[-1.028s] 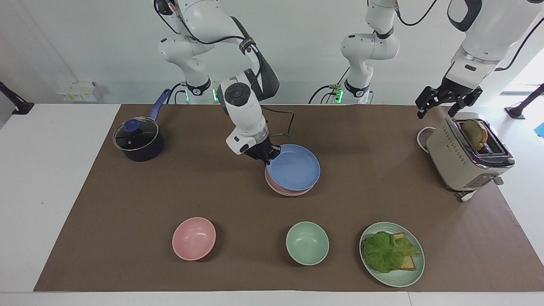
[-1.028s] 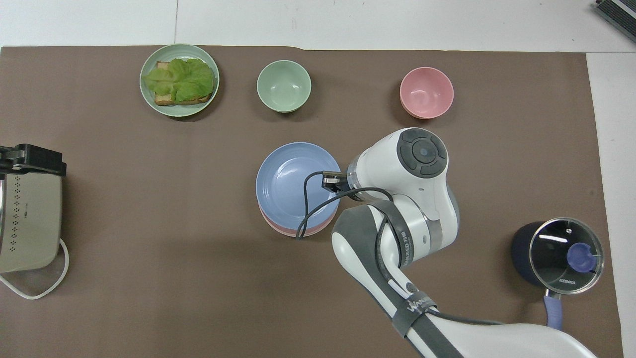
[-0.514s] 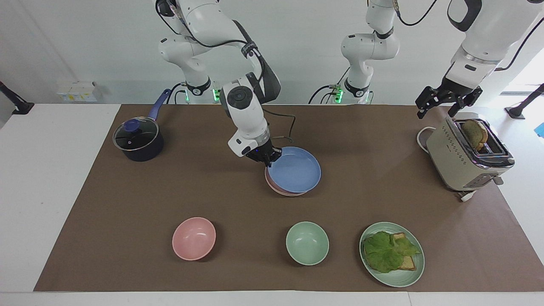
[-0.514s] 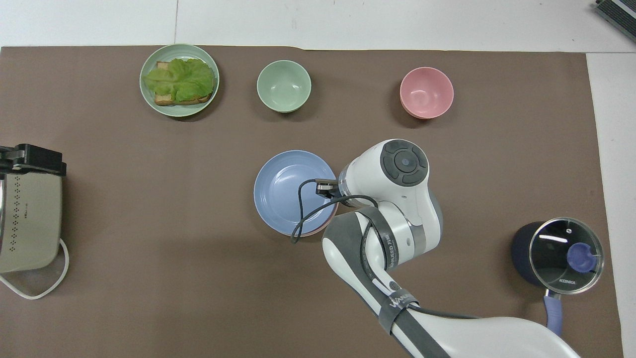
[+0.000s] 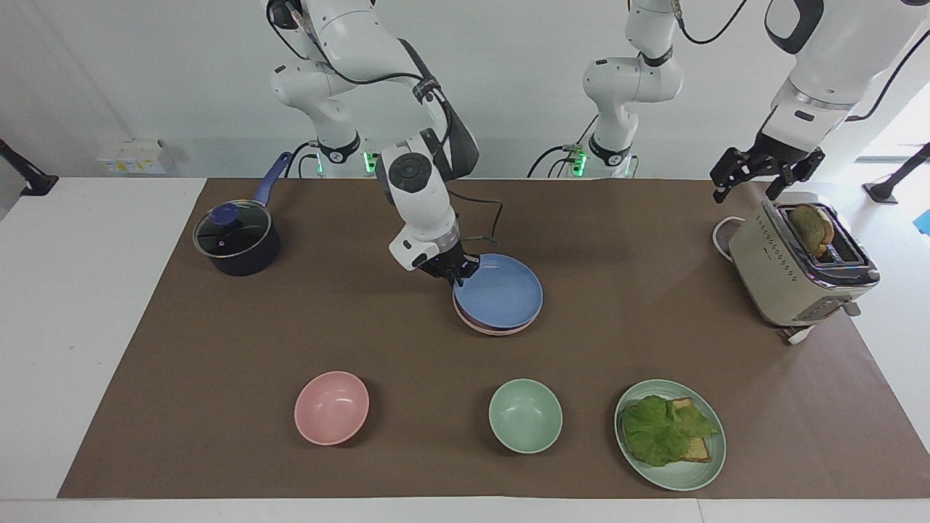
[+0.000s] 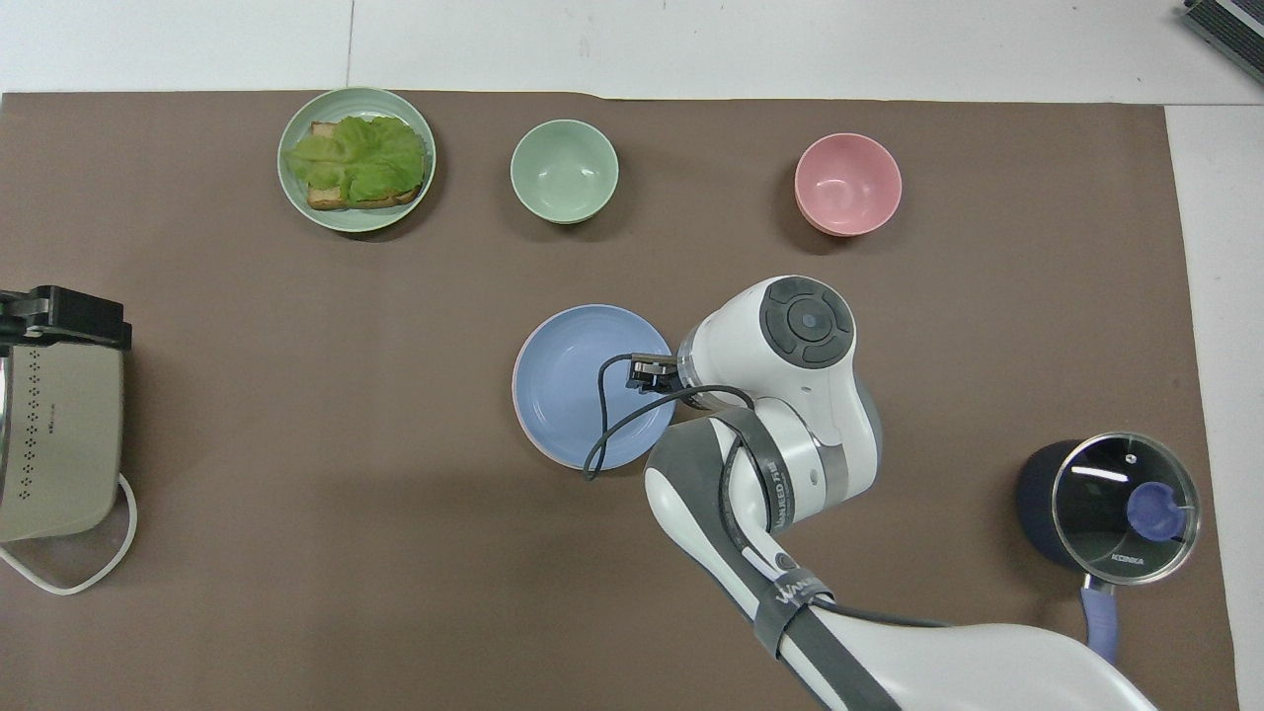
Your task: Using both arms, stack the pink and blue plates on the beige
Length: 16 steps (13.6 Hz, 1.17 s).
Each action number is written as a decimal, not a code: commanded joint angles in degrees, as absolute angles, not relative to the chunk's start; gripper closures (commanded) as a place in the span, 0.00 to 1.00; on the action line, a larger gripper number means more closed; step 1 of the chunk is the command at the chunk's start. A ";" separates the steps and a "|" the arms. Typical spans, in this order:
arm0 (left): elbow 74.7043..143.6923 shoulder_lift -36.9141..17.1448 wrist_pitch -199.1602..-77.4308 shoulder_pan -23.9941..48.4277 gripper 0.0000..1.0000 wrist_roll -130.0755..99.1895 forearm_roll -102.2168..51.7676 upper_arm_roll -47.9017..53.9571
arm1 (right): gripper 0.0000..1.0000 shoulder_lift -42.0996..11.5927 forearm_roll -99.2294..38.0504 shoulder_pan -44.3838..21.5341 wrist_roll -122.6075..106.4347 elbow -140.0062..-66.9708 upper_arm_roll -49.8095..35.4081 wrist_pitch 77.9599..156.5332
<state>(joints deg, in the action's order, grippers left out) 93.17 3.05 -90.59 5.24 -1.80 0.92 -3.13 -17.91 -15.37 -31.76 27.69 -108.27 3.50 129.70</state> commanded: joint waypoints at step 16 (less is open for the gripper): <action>95.10 4.75 -91.23 4.75 0.00 -1.67 1.58 -2.81 | 0.00 -4.84 -3.96 -8.89 11.45 -105.47 3.78 108.20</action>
